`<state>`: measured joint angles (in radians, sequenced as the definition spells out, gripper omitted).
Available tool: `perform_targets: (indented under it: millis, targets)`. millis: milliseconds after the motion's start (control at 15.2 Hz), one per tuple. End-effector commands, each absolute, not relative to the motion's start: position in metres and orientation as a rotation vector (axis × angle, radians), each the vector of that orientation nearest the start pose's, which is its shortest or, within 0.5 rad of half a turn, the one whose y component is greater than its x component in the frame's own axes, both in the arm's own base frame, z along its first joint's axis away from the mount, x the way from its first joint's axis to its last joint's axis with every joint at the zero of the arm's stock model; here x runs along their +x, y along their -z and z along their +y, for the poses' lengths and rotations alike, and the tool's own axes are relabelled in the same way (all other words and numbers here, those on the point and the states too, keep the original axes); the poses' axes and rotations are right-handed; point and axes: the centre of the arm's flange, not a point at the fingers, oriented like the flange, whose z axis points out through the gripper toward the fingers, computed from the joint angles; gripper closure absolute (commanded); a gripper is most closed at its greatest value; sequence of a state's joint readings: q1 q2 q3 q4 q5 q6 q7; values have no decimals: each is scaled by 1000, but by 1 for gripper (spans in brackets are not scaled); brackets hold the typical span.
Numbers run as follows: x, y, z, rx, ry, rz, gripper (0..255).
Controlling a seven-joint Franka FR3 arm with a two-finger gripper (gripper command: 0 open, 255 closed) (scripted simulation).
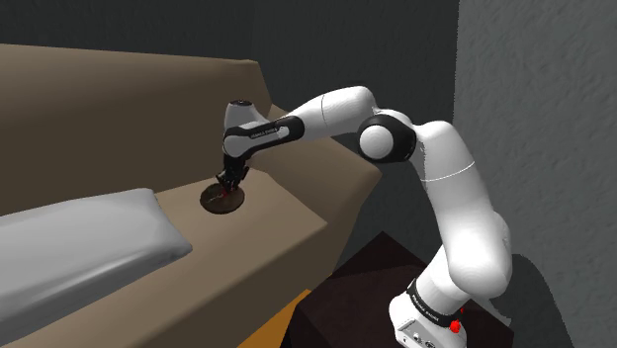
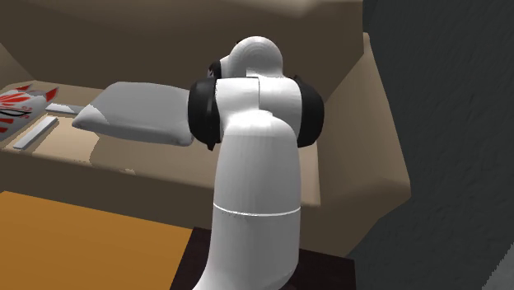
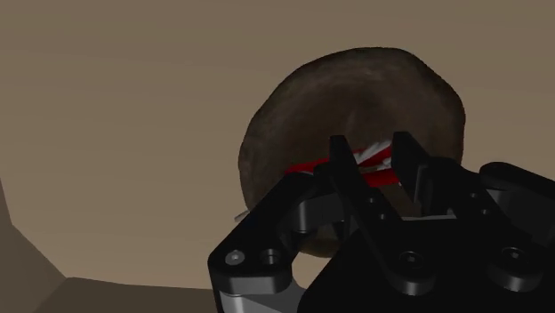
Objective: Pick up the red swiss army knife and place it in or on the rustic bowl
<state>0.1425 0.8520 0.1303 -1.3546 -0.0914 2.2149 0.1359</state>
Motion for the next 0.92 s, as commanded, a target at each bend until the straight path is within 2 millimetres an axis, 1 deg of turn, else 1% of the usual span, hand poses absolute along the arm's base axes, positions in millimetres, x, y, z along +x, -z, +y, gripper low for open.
perform_targets:
  millis: [0,330,792,858]
  targets:
    - [718,-204,176,-3106,17,-228,255]
    - [718,-179,176,-3106,17,-228,255]
    - [718,-179,176,-3106,17,-228,255]
    - [718,-179,176,-3106,17,-228,0]
